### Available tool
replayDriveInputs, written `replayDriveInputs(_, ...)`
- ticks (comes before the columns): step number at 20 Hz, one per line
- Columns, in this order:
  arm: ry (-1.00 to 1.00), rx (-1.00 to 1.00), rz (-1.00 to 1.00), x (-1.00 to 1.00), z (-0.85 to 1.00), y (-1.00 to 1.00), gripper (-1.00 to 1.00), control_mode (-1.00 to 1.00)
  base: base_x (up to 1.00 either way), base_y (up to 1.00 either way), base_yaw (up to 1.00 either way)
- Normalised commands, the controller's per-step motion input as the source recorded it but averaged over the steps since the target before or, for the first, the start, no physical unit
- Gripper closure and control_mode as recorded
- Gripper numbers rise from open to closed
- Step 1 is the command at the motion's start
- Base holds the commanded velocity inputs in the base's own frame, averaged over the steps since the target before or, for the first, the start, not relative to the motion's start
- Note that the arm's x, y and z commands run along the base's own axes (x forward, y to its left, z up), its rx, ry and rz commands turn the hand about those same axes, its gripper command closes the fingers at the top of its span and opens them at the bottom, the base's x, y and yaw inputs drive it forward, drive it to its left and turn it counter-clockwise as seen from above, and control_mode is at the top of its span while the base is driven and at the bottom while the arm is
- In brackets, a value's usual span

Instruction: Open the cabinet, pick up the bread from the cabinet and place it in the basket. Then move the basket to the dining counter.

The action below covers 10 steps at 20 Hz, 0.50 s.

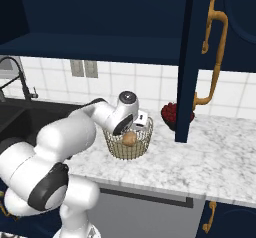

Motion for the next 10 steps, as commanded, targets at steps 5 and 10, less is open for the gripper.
replayDriveInputs(5, 0.00, 0.00, -0.08, -0.53, 0.53, -0.09, -1.00, -1.00, 0.00, 0.00, 0.00)
replayDriveInputs(10, 0.03, 0.01, -0.17, -0.63, 0.05, -0.07, -1.00, -1.00, 0.00, 0.00, 0.00)
